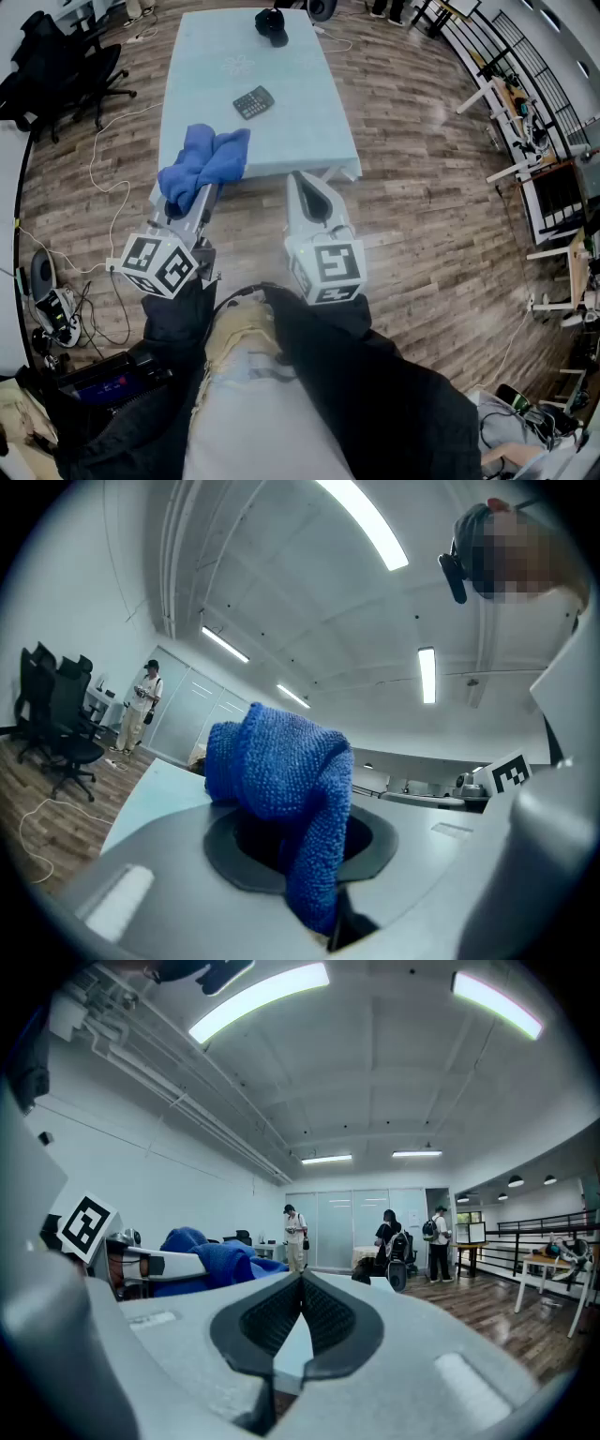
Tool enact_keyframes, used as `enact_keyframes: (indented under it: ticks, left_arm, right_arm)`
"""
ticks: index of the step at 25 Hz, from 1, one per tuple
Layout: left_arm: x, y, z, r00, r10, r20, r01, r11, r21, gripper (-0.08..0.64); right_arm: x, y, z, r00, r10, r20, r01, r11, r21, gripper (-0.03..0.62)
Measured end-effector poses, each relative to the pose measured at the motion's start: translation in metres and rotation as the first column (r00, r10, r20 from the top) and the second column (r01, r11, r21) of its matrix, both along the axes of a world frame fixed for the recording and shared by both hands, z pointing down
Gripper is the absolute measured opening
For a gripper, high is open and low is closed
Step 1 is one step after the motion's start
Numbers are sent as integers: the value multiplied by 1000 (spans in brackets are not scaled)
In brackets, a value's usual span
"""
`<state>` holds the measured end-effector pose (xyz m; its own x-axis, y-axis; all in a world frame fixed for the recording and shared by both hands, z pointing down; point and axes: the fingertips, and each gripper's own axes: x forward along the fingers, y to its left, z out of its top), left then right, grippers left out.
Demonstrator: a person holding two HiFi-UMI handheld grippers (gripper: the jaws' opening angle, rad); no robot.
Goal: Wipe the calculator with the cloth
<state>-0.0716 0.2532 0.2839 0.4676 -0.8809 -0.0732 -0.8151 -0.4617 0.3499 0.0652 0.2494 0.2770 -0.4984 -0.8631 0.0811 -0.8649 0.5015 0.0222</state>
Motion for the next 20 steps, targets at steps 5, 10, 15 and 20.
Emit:
enact_keyframes:
  ticks: [5, 10, 15, 20]
  left_arm:
    - [3, 0, -2, 1000, 12, -2, -12, 1000, 10, 78]
    - [5, 0, -3, 1000, 19, 3, -19, 1000, 20, 78]
    - [1, 0, -3, 1000, 11, 5, -11, 1000, 20, 78]
    - [-6, 2, 4, 1000, -1, 1, 1, 1000, 2, 78]
  right_arm:
    - [1, 2, -3, 1000, 5, 3, -5, 1000, 22, -8]
    - [1, 2, -2, 1000, 10, 9, -10, 1000, 29, -8]
    - [-1, 1, -4, 999, 2, 35, -3, 999, 33, -8]
    - [-3, -1, 2, 999, 8, 52, -9, 1000, 10, -8]
